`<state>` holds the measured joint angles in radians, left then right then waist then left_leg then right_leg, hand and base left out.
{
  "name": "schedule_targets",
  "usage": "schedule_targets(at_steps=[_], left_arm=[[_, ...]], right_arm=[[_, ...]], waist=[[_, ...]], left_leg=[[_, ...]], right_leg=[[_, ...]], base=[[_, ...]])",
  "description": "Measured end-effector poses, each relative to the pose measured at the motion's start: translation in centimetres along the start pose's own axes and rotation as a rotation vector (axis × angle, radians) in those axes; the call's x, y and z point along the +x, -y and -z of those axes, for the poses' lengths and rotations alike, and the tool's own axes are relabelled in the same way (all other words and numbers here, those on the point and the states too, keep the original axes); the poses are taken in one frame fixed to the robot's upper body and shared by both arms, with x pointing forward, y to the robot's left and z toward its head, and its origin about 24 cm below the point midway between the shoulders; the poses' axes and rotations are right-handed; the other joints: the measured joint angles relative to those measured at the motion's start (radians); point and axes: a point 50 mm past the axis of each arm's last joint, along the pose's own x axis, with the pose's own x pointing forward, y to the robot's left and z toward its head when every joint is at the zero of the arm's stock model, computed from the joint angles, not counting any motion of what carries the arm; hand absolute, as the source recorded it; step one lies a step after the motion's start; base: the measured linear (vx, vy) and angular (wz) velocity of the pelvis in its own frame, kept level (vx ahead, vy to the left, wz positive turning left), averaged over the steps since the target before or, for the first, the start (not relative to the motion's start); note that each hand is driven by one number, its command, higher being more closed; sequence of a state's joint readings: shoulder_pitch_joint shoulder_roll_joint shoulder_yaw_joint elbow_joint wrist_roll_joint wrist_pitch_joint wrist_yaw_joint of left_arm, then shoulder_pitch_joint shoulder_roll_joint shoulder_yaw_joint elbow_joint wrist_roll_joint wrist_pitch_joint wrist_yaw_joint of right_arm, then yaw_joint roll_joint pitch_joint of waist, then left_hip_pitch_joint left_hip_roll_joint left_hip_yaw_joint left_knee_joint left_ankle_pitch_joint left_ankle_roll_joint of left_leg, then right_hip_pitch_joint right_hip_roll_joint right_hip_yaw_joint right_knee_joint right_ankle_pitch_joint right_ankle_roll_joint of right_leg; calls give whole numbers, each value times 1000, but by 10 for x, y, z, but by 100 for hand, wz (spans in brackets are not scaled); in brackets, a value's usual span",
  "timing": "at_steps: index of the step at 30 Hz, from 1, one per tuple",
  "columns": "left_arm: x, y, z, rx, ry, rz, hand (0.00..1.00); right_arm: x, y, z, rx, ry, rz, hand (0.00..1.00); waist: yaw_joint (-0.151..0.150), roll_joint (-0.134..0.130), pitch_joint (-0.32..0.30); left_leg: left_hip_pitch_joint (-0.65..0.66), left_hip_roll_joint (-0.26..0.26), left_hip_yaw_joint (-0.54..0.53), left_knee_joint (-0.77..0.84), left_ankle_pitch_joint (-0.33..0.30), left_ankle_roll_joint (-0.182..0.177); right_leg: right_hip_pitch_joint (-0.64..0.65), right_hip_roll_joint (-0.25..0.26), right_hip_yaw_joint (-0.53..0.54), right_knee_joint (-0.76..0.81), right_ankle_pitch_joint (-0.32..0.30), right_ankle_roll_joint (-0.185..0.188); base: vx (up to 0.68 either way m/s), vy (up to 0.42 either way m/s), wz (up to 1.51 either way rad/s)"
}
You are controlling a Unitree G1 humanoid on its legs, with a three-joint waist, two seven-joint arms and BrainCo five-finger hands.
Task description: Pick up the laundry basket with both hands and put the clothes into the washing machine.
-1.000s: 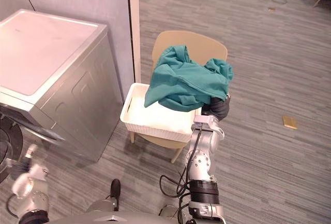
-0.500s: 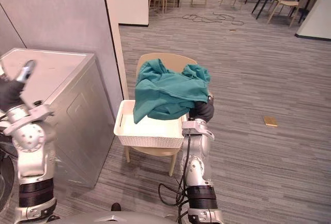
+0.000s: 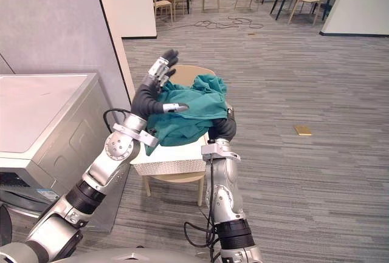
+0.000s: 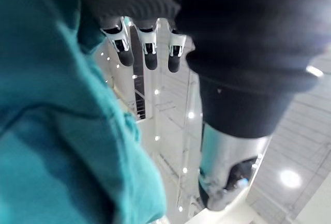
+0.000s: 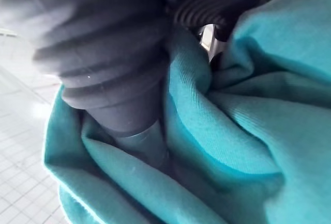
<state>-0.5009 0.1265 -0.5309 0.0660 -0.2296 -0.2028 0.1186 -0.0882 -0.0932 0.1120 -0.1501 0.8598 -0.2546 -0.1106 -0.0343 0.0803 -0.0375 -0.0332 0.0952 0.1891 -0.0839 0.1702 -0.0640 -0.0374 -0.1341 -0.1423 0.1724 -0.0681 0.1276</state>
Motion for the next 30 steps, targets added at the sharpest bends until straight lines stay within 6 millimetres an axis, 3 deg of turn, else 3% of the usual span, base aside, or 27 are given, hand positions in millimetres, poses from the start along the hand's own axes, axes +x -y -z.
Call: schedule_targets(at_steps=[6, 17, 30], left_arm=[[12, 21, 10, 73, -55, 143, 0], [20, 38, 24, 278, -103, 309, 0], [17, 38, 39, 514, -123, 417, 0]], right_arm=[[0, 0, 0, 10, -1, 3, 100], [-2, 7, -3, 28, 4, 33, 100], [-9, 17, -3, 1, -23, 63, 100]], waist=[[-2, 0, 0], [-10, 1, -1], [-20, -1, -3]], left_leg=[[-4, -1, 0, 0, -3, -1], [-17, -5, -10, 0, -1, 4], [-16, -3, -15, 0, -8, -4]], right_leg=[[0, 0, 0, -9, 4, 6], [-1, -3, -7, -20, 10, 2], [-3, -2, -7, -13, 5, 0]], base=[[5, 1, 0], [29, 1, 2], [2, 0, 0]])
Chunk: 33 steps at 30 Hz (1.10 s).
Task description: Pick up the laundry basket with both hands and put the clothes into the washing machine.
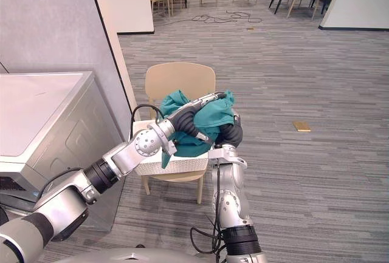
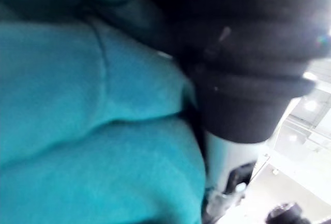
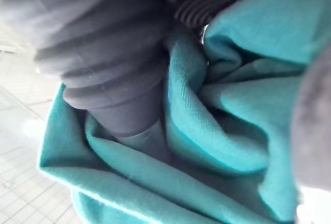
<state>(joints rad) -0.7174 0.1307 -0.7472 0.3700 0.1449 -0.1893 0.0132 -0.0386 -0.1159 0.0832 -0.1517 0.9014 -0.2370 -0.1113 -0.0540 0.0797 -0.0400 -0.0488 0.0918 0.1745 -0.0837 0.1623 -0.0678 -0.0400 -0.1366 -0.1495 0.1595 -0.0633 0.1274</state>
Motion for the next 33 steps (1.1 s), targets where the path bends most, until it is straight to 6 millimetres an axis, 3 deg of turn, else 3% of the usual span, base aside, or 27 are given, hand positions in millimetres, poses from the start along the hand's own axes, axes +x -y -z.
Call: schedule_targets(at_steps=[5, 6, 30, 31, 33], left_arm=[[-1, 1, 4, 35, -10, 2, 0], [0, 1, 4, 33, -14, 1, 100], [12, 5, 6, 130, -38, -56, 100], [12, 5, 6, 130, -38, -57, 100], [12, 5, 8, 134, -44, -59, 100]], right_arm=[[0, 1, -1, 2, 1, 4, 100], [0, 1, -1, 2, 0, 5, 100], [-7, 4, 6, 19, -31, 35, 100], [-7, 4, 6, 20, -31, 35, 0], [-7, 4, 6, 29, -34, 37, 0]], waist=[[-2, -1, 0], [-3, -1, 0], [-6, -7, -4], [-6, -7, -4], [-6, -7, -4]], left_leg=[[0, 0, 0, 0, 0, -1], [0, 0, 0, 0, -1, -1], [-1, 1, 5, 5, -3, -4], [-1, 1, 6, 5, -3, -4], [-1, 2, 7, 5, -3, -4]], right_leg=[[-1, 0, 1, 0, -2, 4], [-1, 0, 1, 0, -2, 4], [-9, 1, 9, 2, -2, 2], [-9, 1, 9, 2, -2, 2], [-10, 1, 10, 2, -2, 2]], base=[[0, 0, 0], [0, 0, 0], [0, 0, 0], [0, 0, 0], [0, 0, 0]])
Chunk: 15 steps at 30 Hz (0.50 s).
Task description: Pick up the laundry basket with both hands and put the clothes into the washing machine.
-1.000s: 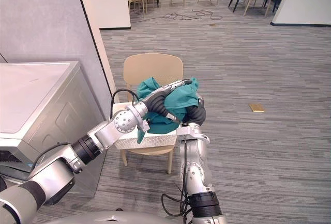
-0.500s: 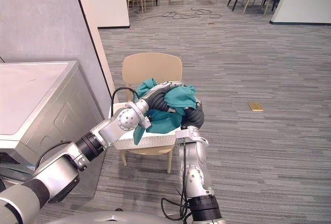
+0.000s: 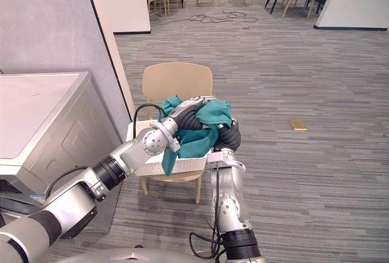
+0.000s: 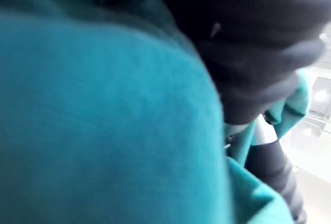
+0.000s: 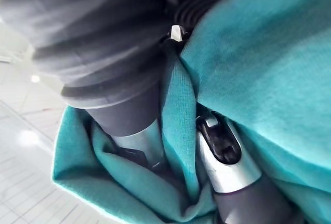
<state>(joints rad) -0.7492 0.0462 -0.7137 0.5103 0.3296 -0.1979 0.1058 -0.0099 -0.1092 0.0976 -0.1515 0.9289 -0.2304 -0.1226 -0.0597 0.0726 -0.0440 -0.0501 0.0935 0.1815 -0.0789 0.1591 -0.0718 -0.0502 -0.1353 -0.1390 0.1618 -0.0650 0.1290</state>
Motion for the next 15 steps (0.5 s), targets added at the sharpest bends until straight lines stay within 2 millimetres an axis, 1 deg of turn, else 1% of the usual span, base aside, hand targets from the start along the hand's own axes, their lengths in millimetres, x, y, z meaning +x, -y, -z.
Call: schedule_targets(at_steps=[8, 13, 15], left_arm=[[1, 0, 2, -3, -11, -7, 100], [1, -2, -4, -9, 31, -9, 100], [1, -7, -9, -19, 53, -31, 100]], right_arm=[[0, 1, -2, 3, 3, 4, 0], [-13, -1, -13, 7, 28, -3, 0], [-18, -3, -19, 10, 49, -19, 0]], waist=[[-2, 0, 0], [0, -1, 0], [0, -1, 0]], left_leg=[[1, 1, 9, 1, -2, 0], [1, -2, 14, 1, 3, 7], [0, -2, 20, 1, 3, 7]], right_leg=[[-4, 1, 11, -1, 2, -1], [-8, 1, 15, -1, 3, 2], [-14, 1, 21, 1, 3, 3]], base=[[0, 0, -3], [2, 3, -1], [3, 14, -7]])
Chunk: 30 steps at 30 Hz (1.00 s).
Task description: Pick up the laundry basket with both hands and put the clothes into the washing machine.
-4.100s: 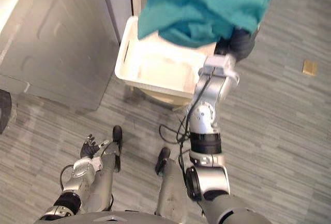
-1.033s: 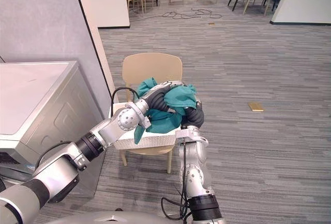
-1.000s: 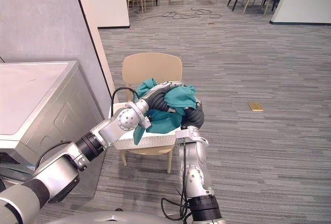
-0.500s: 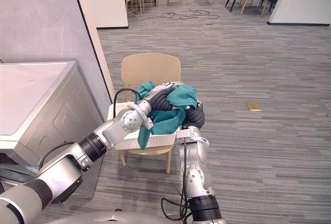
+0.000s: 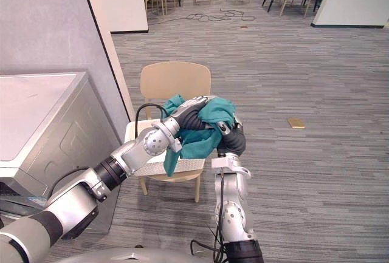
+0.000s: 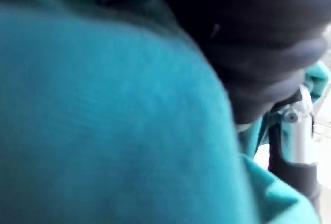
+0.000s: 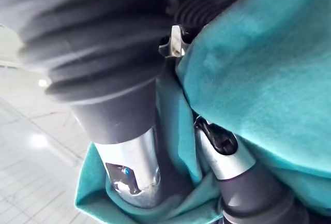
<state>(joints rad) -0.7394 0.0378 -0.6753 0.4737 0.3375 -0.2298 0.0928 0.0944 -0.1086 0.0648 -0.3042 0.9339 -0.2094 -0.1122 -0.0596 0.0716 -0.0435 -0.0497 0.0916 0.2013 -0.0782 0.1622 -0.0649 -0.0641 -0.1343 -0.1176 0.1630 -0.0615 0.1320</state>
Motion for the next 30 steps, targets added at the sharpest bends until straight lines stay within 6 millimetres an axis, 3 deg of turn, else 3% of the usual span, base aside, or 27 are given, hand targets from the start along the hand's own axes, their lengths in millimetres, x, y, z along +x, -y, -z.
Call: schedule_targets(at_steps=[4, 6, 10, 13, 15, 19, 22, 28, 30], left_arm=[[-5, -16, 7, 15, -34, -73, 100], [-22, -35, 33, 91, -147, -110, 100], [-57, -81, 62, 191, -284, -234, 100], [-72, -125, 54, 254, -263, -403, 100], [-82, -157, 37, 304, -200, -545, 100], [-100, -186, 22, 363, -148, -686, 100], [-125, -202, 18, 402, -157, -781, 100], [-198, -233, 6, 475, -207, -1061, 100], [-236, -240, 1, 494, -242, -1196, 100]], right_arm=[[-6, -4, -25, 3, 113, -27, 0], [-8, -4, -59, -21, 289, -40, 0], [-18, 10, -91, -84, 448, 18, 0], [-26, 19, -97, -117, 458, 65, 0], [-28, 21, -99, -126, 466, 75, 0], [-30, 26, -107, -149, 497, 96, 0], [-34, 30, -112, -168, 511, 118, 0], [-46, 49, -117, -231, 530, 228, 0], [-55, 61, -118, -245, 532, 304, 0]], waist=[[-3, 1, -1], [-10, 1, -1], [-19, 1, -1], [-12, 1, 0], [-10, 1, -1], [-6, 2, -1], [-9, 2, -2], [1, 3, -7], [4, 6, -13]], left_leg=[[0, 0, 4, 0, -4, -4], [0, 1, 8, 0, -4, -4], [0, 1, 12, 0, -4, -4], [0, -2, 12, 0, -4, -4], [0, -3, 11, 0, -4, -4], [1, -3, 9, 0, -4, -4], [1, -3, 10, 0, -4, -5], [3, -3, 9, -1, -5, -6], [3, -3, 7, -5, -8, -6]], right_leg=[[-3, 0, 3, 0, -2, 6], [-5, 1, 5, 1, -2, 6], [-7, 1, 8, 1, 0, 5], [-7, 0, 8, 1, 0, 5], [-7, 0, 7, 1, -1, 4], [-7, 0, 4, 0, -1, 3], [-6, 0, 5, 0, -4, -1], [-5, 0, 3, 0, -7, -7], [-3, -1, 1, 0, -9, -8]], base=[[-2, 10, -3], [-4, 16, -4], [3, 7, -2], [0, 0, 0], [0, 0, 0], [0, 0, 0], [0, 0, 0], [0, 0, 0], [0, 0, 2]])
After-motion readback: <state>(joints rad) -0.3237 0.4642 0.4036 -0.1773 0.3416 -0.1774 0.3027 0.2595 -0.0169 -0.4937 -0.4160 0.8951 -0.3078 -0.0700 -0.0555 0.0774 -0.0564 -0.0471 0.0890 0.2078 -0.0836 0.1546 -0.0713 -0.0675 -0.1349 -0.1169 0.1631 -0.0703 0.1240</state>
